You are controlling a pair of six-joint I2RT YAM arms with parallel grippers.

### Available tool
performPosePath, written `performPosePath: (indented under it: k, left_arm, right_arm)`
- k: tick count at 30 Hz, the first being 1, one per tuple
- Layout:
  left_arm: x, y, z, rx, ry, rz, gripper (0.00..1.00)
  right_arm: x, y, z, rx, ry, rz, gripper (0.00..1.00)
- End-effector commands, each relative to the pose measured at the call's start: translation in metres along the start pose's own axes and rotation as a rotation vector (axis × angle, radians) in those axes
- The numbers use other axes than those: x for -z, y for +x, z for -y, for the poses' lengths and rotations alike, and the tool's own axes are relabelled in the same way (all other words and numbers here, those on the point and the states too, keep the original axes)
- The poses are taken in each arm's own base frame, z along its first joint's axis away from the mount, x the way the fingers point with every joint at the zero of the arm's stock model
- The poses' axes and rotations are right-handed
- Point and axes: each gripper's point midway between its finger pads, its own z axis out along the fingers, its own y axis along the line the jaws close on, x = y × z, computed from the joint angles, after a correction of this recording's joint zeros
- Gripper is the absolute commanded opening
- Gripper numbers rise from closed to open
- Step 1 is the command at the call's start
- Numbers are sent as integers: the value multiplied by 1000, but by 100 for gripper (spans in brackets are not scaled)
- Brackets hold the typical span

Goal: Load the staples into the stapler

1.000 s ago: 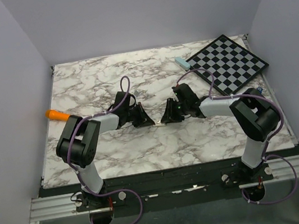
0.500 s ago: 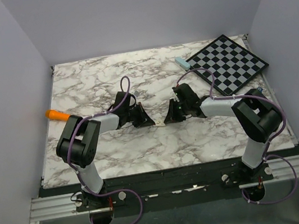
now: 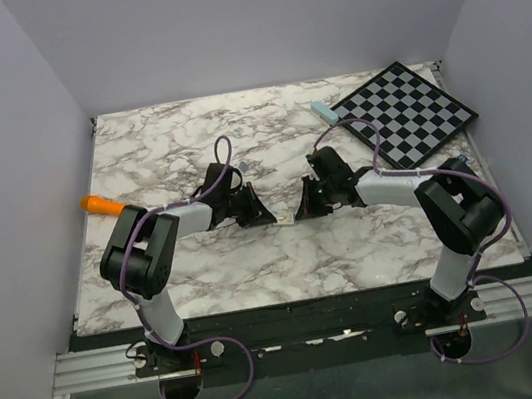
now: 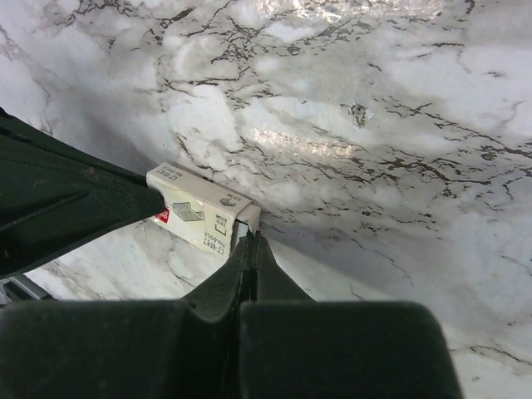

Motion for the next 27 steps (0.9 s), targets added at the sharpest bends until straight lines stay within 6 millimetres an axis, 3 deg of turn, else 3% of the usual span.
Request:
performPosePath:
  k: [1,13,20,27]
  left_arm:
    - [8,2,12,-17,30,1,0]
    - [10,6,14,-22,33,1,0]
    - [5,13,13,-24,20,-18,0]
    - [3,14,12,-22,9,-23,0]
  right_arm:
    - [13,-3,10,34,84,-7,1]
    - [22,-5,3,38,139,-19,1]
    - [28,-12,-20,-4,35,20,34]
    - [14,1,-13,-41,46,-40,33]
